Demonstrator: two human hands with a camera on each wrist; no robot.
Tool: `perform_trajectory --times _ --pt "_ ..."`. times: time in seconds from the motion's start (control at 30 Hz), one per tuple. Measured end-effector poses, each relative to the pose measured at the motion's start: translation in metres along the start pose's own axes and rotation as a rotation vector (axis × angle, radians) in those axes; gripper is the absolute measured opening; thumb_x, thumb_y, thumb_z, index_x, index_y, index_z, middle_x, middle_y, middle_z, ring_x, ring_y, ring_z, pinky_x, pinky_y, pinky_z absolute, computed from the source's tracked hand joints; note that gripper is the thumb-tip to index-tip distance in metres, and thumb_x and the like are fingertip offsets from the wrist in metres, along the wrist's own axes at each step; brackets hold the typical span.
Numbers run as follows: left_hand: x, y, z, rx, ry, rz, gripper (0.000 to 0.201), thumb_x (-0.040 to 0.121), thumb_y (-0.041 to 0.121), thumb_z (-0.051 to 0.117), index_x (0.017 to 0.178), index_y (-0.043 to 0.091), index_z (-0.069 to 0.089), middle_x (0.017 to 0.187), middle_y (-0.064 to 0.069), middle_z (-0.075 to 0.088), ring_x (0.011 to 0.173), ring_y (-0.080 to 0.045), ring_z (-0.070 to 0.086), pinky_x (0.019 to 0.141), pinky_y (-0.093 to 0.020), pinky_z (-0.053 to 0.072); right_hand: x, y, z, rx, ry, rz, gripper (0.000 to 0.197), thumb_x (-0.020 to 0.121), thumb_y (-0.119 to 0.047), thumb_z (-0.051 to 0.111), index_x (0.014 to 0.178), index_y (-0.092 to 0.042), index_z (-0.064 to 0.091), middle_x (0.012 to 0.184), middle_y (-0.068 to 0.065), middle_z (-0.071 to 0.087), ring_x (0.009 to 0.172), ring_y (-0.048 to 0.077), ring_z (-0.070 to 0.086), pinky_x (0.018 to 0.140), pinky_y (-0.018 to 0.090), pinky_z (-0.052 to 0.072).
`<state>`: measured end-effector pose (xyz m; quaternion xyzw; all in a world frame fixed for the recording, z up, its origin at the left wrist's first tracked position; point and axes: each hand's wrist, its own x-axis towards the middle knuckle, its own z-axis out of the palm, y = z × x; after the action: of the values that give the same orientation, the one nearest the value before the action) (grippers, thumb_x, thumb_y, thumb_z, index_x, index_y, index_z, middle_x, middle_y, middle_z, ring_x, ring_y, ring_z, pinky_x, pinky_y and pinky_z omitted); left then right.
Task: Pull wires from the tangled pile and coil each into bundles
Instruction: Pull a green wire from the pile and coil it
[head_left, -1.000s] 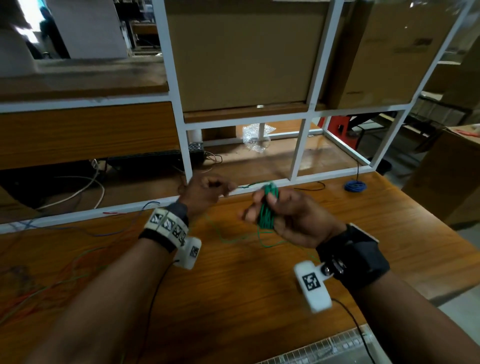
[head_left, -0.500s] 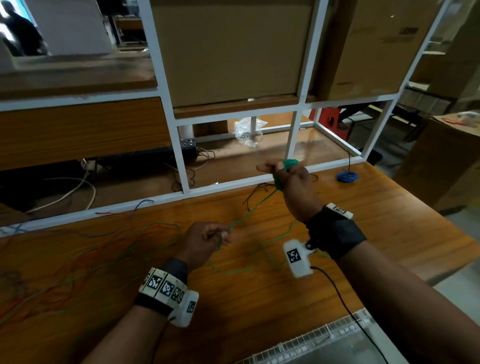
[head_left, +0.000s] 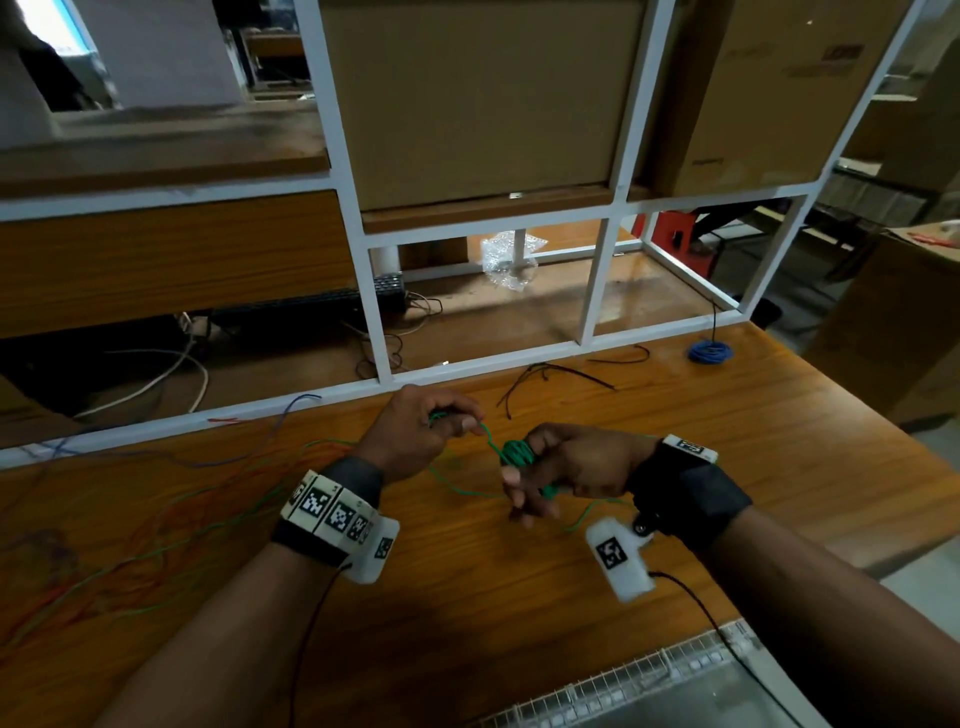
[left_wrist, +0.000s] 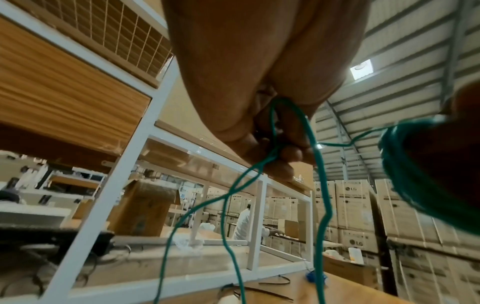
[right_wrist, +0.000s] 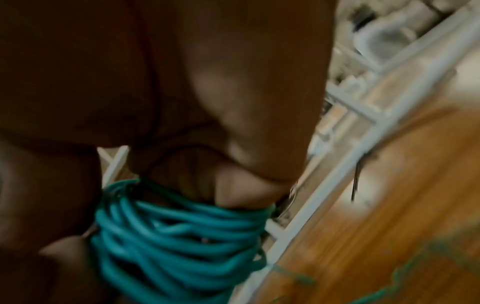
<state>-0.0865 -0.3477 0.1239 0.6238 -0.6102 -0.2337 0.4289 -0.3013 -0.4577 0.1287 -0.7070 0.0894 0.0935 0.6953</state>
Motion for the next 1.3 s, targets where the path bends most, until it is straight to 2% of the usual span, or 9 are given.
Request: perform_trajectory --times 0.17,0.43,0.5,0.6,0.67,0.77,0.83,1.03,1.3 --pt "-0.002 0.005 0.017 -0.457 -0.011 -0.091 0.025 0.087 -0.011 0.064 0.112 -0.007 0.069 0.105 -0.025 0.072 0.092 -0.026 0.072 0.08 -0.03 0.059 0.004 -0.019 0.0 0.863 -0.008 -0.49 0.021 0.099 -0.02 0.065 0.098 0.0 0.069 0.084 0.009 0.074 0.101 0.024 0.072 0.101 0.035 0.054" --pt "-0.012 -0.022 0.037 -0.342 -0.066 -0.295 0.028 0.09 -0.013 0.06 0.109 0.003 0.072 0.103 -0.011 0.076 0.096 -0.021 0.073 0.081 -0.03 0.061 0.001 -0.046 -0.046 1.015 0.689 -0.864 0.044 0.107 -0.035 0.042 0.131 -0.001 0.056 0.129 0.014 0.069 0.129 0.021 0.061 0.117 0.036 0.041" --pt "-0.019 -0.032 0.038 -0.253 -0.065 -0.301 0.029 0.09 -0.012 0.062 0.106 0.009 0.074 0.098 -0.003 0.076 0.093 -0.017 0.074 0.076 -0.026 0.06 -0.006 -0.047 -0.058 0.771 0.969 -0.758 0.045 0.112 -0.037 0.033 0.134 -0.005 0.055 0.133 0.005 0.069 0.131 0.013 0.057 0.112 0.032 0.039" --pt "-0.025 -0.04 0.031 -0.212 0.064 -0.319 0.028 0.091 -0.007 0.064 0.096 0.019 0.072 0.092 -0.004 0.076 0.092 -0.025 0.074 0.072 -0.025 0.06 -0.014 -0.024 -0.075 -0.251 1.307 -0.366 0.04 0.112 -0.036 0.037 0.127 -0.013 0.066 0.122 -0.005 0.067 0.118 0.007 0.06 0.09 0.023 0.047" --pt "-0.025 -0.048 0.021 -0.143 0.19 -0.303 0.034 0.091 -0.006 0.063 0.091 0.027 0.07 0.092 -0.003 0.075 0.09 -0.025 0.074 0.076 -0.033 0.061 -0.017 -0.001 -0.085 -0.877 1.15 -0.064 0.025 0.107 -0.027 0.048 0.119 -0.014 0.066 0.122 0.009 0.067 0.123 0.026 0.062 0.095 0.033 0.052" --pt "-0.02 -0.058 0.004 -0.047 0.328 -0.271 0.041 0.088 -0.005 0.064 0.086 0.035 0.07 0.091 0.001 0.075 0.085 -0.017 0.074 0.081 -0.042 0.061 -0.012 0.027 -0.082 -1.251 0.68 0.41 0.025 0.1 -0.037 0.063 0.11 -0.014 0.064 0.117 0.012 0.066 0.109 0.028 0.066 0.087 0.036 0.055" --pt "-0.017 -0.058 -0.005 0.028 0.354 -0.257 0.039 0.087 -0.005 0.064 0.086 0.033 0.07 0.089 0.002 0.075 0.083 -0.013 0.073 0.08 -0.041 0.062 -0.007 0.039 -0.074 -1.343 0.594 0.452 0.027 0.1 -0.041 0.063 0.104 -0.014 0.065 0.101 0.008 0.067 0.097 0.027 0.067 0.08 0.037 0.055" --pt "-0.015 -0.066 -0.044 0.316 0.512 -0.3 0.022 0.084 -0.003 0.064 0.093 0.012 0.077 0.093 -0.004 0.075 0.086 -0.017 0.066 0.083 -0.032 0.054 -0.04 0.053 -0.096 -1.199 0.82 0.506 0.026 0.104 -0.035 0.056 0.081 -0.025 0.049 0.079 -0.005 0.054 0.076 0.018 0.059 0.067 0.032 0.047" --pt "-0.005 -0.097 -0.024 0.392 0.299 -0.44 0.026 0.088 0.008 0.067 0.107 0.024 0.072 0.117 -0.008 0.071 0.103 -0.027 0.066 0.09 -0.041 0.056 -0.046 0.041 -0.083 -0.91 0.762 0.454 0.027 0.103 -0.032 0.06 0.078 -0.022 0.064 0.085 0.003 0.074 0.078 0.016 0.071 0.068 0.03 0.056"
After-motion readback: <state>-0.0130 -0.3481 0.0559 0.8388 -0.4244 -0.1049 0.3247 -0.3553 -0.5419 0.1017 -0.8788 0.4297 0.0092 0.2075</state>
